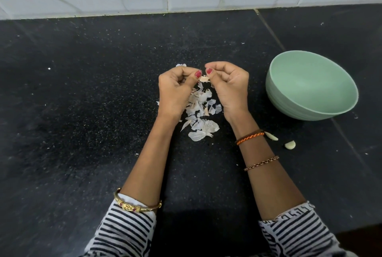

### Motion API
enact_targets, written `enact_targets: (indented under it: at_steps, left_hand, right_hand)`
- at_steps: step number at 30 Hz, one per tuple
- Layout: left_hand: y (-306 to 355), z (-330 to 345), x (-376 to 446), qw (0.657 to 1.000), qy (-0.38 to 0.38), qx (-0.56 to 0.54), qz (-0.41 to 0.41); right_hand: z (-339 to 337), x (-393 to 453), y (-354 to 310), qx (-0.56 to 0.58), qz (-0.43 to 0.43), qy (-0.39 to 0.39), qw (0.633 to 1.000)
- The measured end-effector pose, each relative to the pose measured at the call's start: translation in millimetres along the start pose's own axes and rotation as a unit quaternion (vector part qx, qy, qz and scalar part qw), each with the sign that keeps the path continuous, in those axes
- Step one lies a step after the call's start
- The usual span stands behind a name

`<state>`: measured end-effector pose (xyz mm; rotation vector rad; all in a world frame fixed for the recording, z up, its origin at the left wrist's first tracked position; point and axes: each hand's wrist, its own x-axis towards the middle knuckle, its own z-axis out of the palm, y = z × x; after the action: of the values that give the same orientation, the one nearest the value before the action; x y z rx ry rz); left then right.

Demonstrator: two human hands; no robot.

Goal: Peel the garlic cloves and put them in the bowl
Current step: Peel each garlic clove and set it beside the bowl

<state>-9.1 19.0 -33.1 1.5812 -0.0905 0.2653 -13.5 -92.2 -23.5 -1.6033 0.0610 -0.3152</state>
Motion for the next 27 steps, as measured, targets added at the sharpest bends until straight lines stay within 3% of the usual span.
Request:
enact_targets:
  at_steps: [4, 9, 17, 27]
  left_hand:
    - [0, -4, 1, 1.0, 0.021, -0.01, 0.008]
    - [-1, -9, 2, 0.997, 0.015, 0.057, 0.04]
    - [-5, -9, 1, 0.984, 0.025, 0.148, 0.101]
    - [-7, -11, 3, 0.984, 0.028, 0.142, 0.105]
  right_hand:
    - [-8, 3, 0, -0.023, 0.0, -0.023, 0.999]
    - [-15, 4, -1, -0.069, -0.006, -0.143, 0.987]
    - [-14, 5, 7, -0.135, -0.085, -0.114, 0.981]
    - [-14, 7, 10, -0.12, -0.083, -0.121, 0.982]
